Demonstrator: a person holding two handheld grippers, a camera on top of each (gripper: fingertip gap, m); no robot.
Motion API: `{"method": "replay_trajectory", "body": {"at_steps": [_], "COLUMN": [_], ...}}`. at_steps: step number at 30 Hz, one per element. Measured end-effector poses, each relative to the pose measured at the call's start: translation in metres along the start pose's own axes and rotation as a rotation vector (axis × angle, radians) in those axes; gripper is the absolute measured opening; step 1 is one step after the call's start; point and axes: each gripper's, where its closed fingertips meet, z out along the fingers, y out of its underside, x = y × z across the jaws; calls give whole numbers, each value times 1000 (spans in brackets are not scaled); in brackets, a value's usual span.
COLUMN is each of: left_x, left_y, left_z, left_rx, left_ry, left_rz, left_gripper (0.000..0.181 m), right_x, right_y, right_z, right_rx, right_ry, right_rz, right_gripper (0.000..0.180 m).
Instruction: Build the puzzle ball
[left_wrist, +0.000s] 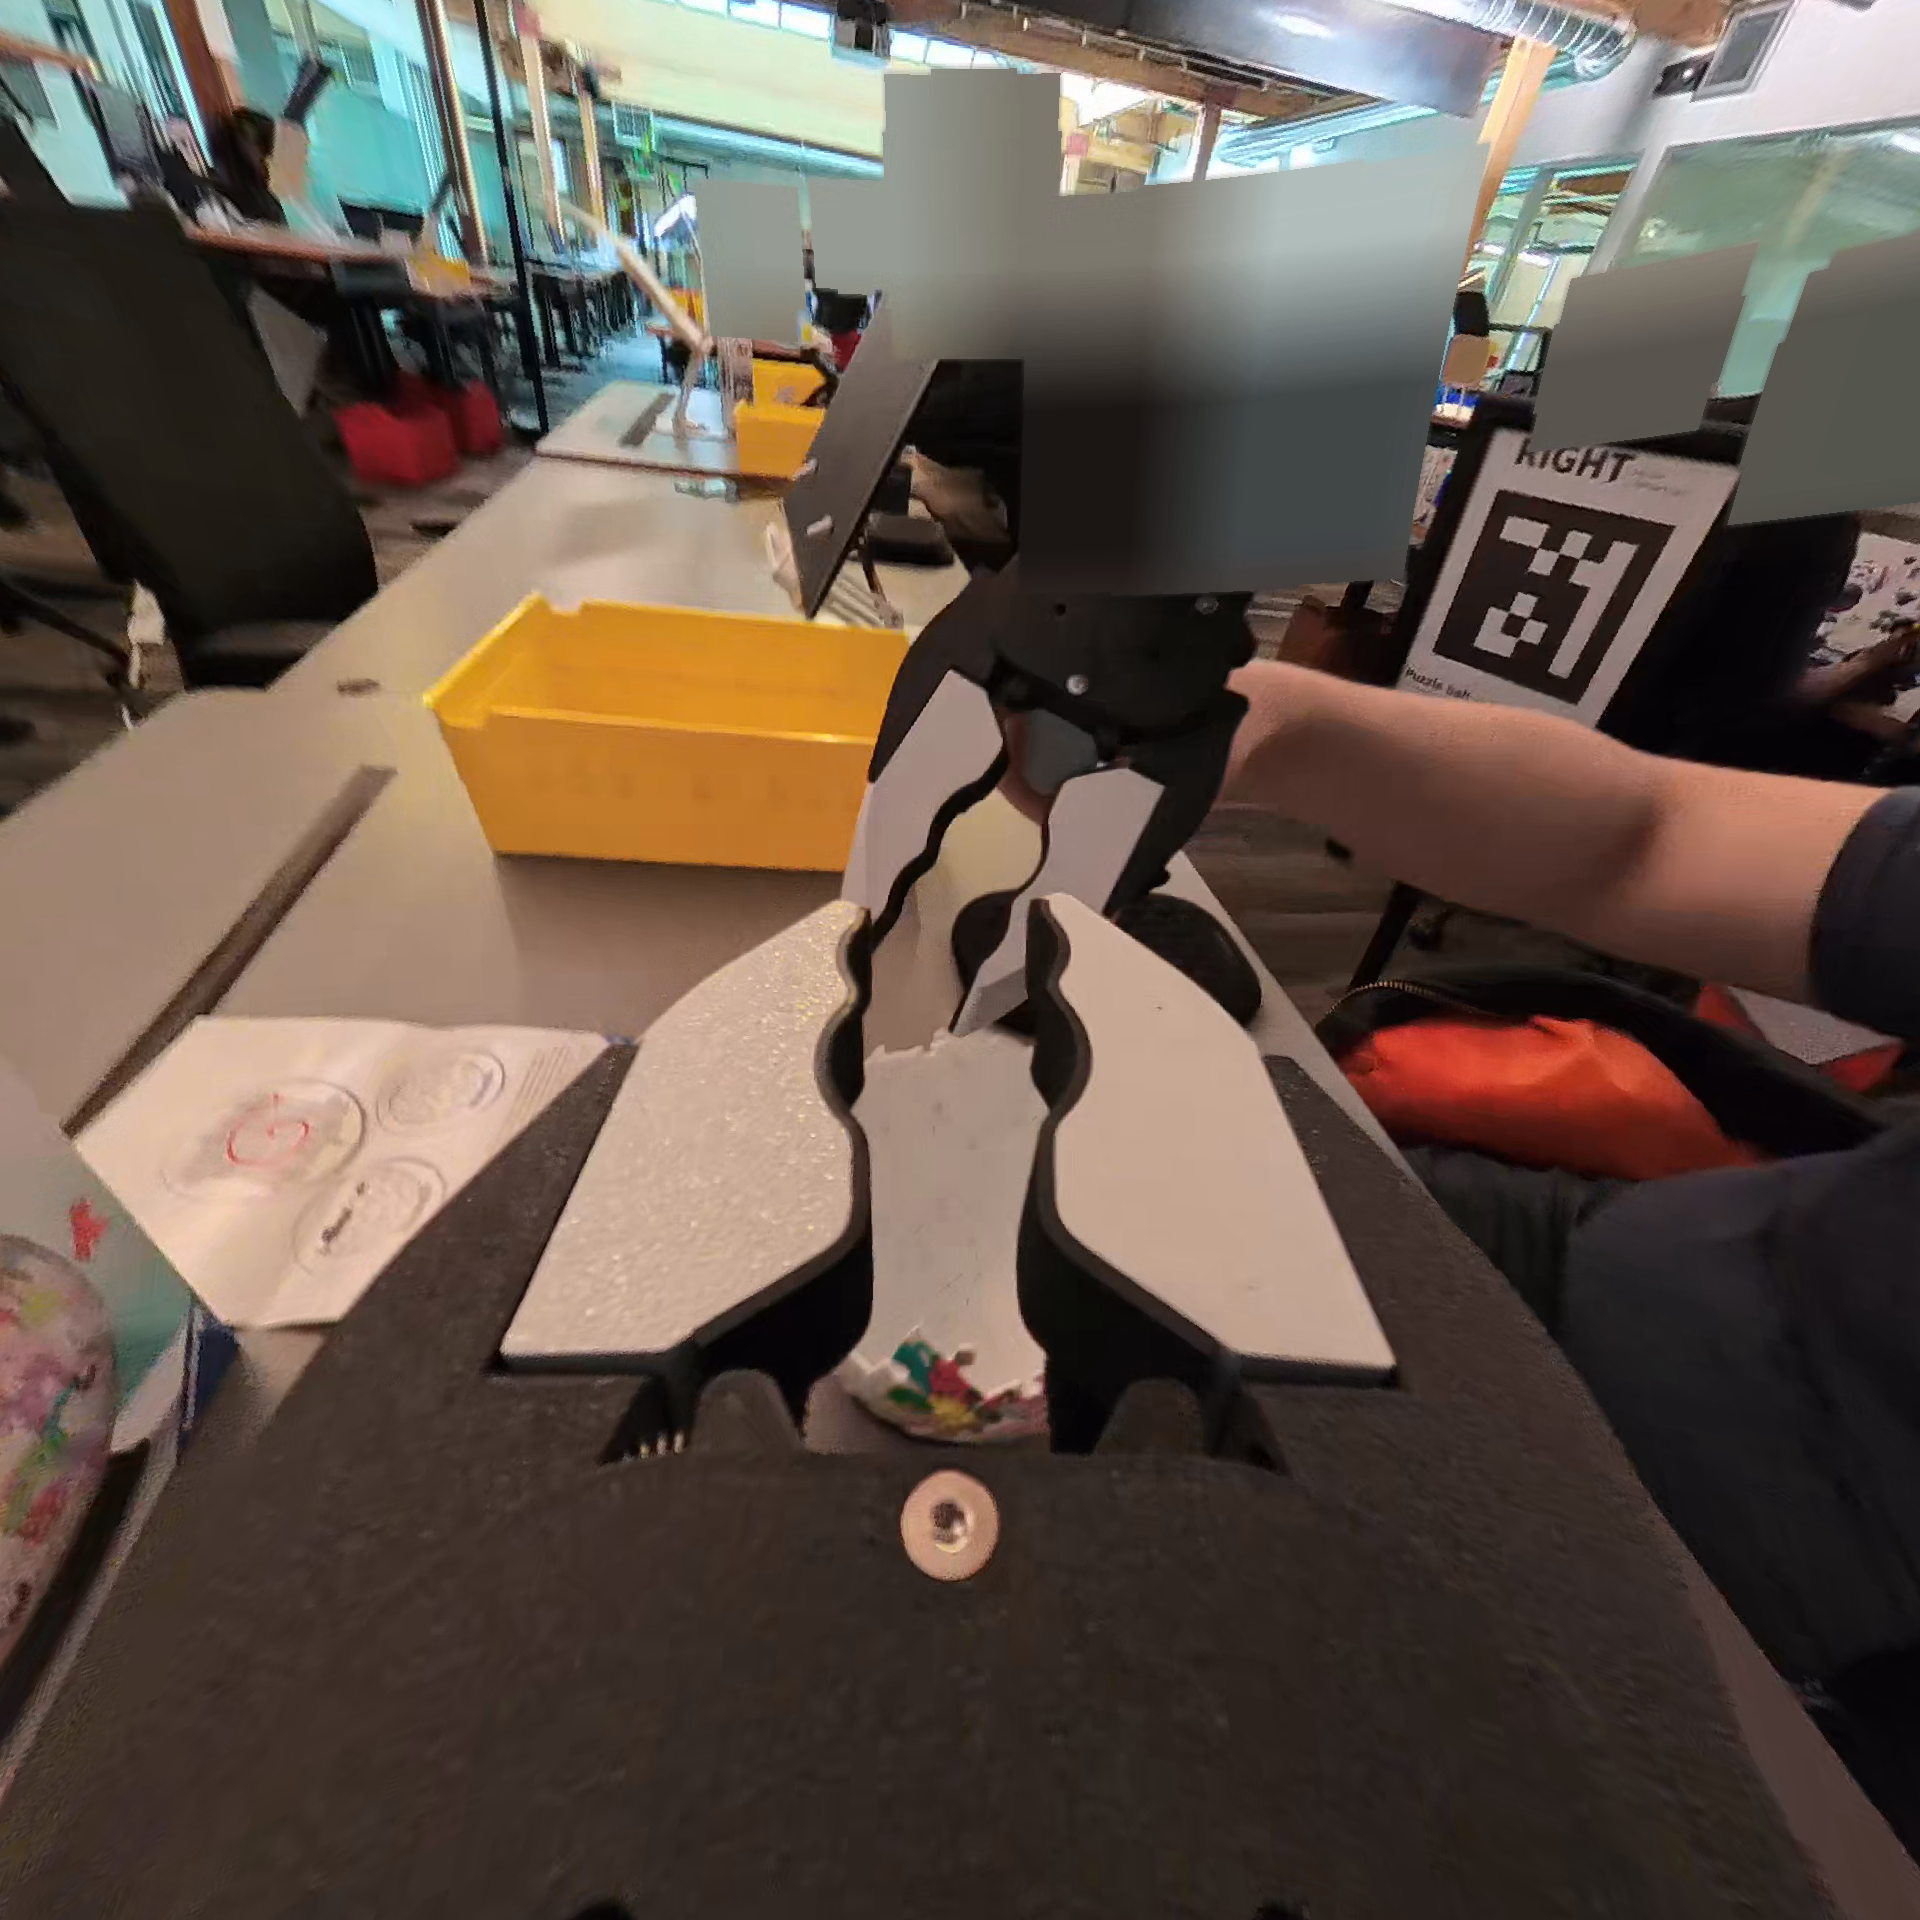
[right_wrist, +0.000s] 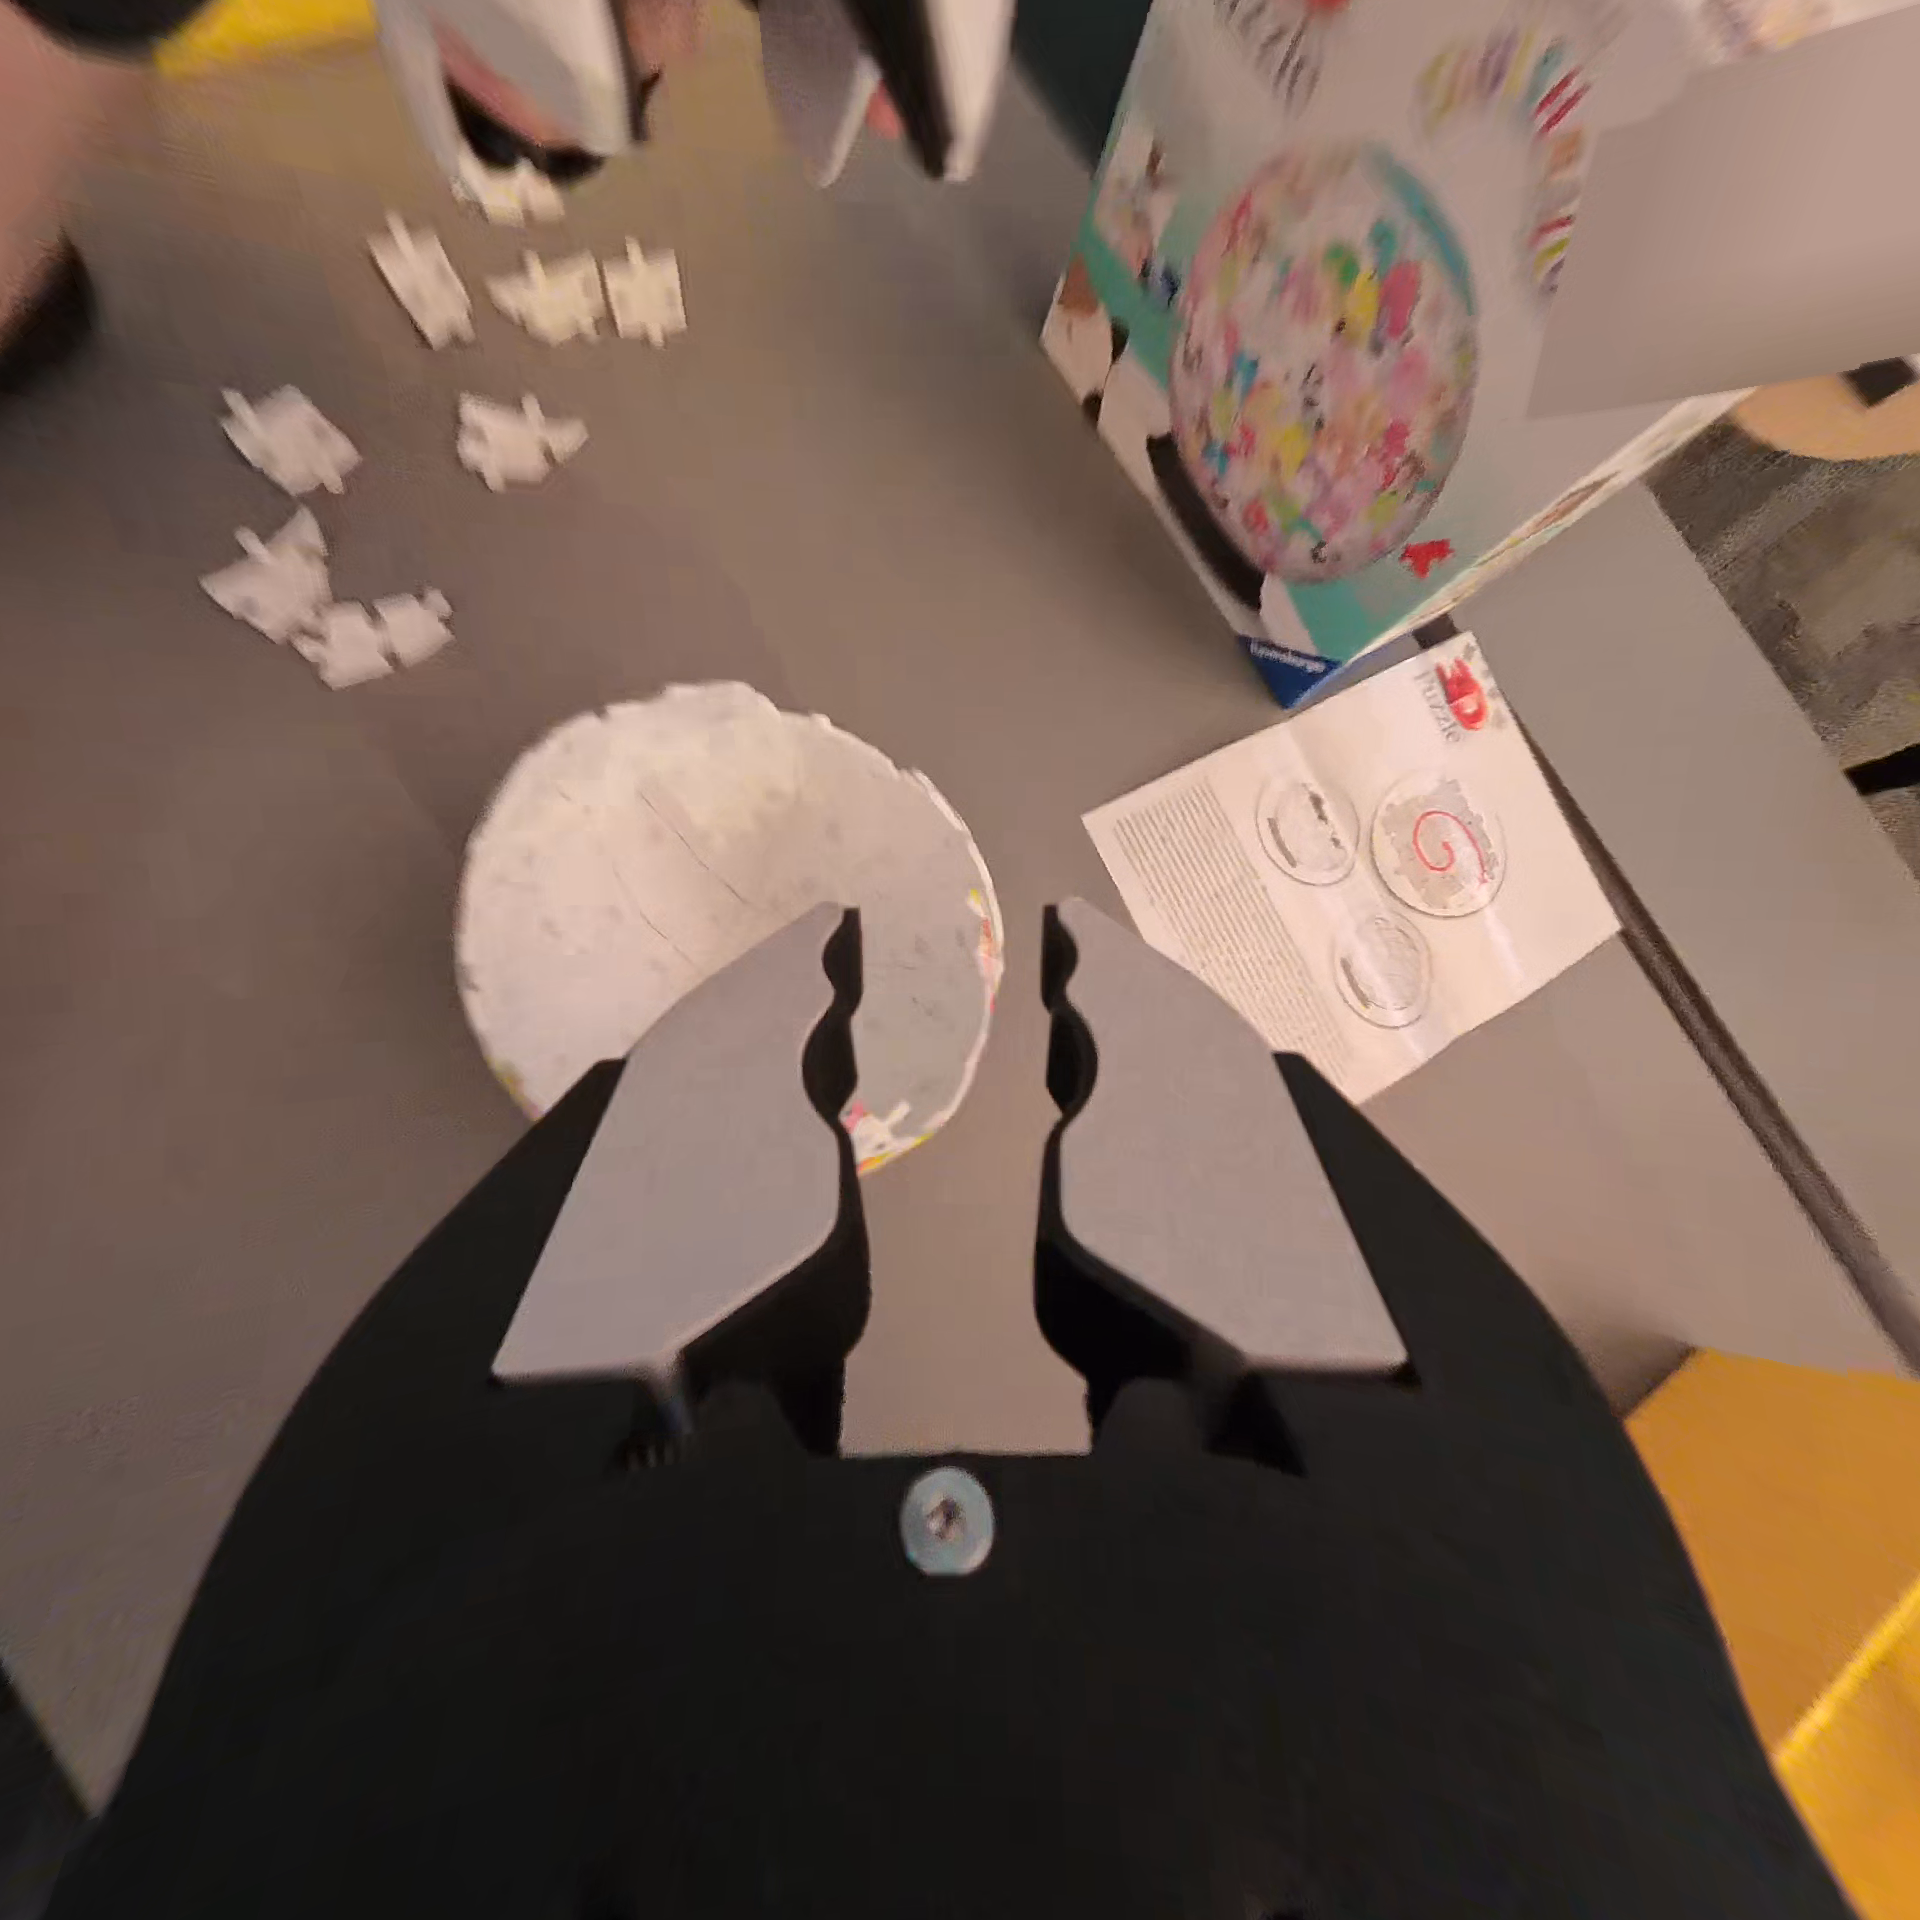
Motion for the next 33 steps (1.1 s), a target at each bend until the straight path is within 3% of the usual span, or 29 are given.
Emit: {"method": "replay_trajectory", "body": {"at_steps": [8, 18, 33], "left_x": [-38, -46, -43], "left_y": [46, 80, 73], "left_z": [-2, 16, 16], "left_rx": [-82, -201, -186], "left_ry": [-13, 0, -6], "left_rz": [-99, -140, -105], "left_gripper": [29, 29, 26], "right_x": [13, 7, 16], "right_y": [22, 35, 45], "right_z": [28, 45, 53], "right_rx": [-259, -395, -471], "right_ry": [-40, -46, 5], "right_rz": [-132, -166, -100], "right_gripper": [33, 30, 16]}}
